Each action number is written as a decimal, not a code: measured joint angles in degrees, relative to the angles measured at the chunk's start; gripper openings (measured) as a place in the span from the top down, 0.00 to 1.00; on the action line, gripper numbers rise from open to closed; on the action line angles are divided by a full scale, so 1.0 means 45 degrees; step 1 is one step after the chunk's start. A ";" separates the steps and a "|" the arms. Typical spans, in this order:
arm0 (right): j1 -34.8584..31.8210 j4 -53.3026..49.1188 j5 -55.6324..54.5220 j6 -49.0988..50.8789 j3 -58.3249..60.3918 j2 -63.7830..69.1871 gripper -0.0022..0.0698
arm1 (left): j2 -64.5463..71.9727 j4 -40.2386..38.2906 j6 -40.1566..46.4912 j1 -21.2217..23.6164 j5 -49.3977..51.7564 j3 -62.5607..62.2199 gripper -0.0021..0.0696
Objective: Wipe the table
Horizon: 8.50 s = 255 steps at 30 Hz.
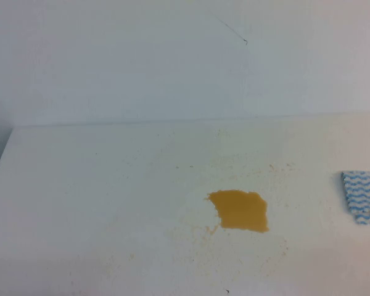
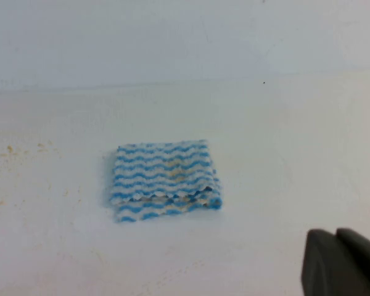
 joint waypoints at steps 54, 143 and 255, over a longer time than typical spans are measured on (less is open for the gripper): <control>0.0000 0.0000 0.0000 0.0000 0.0000 0.0000 0.97 | 0.0000 0.0000 0.0000 0.0000 0.0000 0.0000 0.97; 0.0000 -0.0135 -1.0194 0.0044 -0.0010 0.0021 0.97 | 0.0000 0.0000 0.0000 0.0000 0.0000 0.0000 0.97; 0.4540 0.2643 0.2304 -0.4453 -1.4763 2.5579 0.92 | 0.0000 0.0046 0.0002 0.0000 0.0000 0.0000 0.97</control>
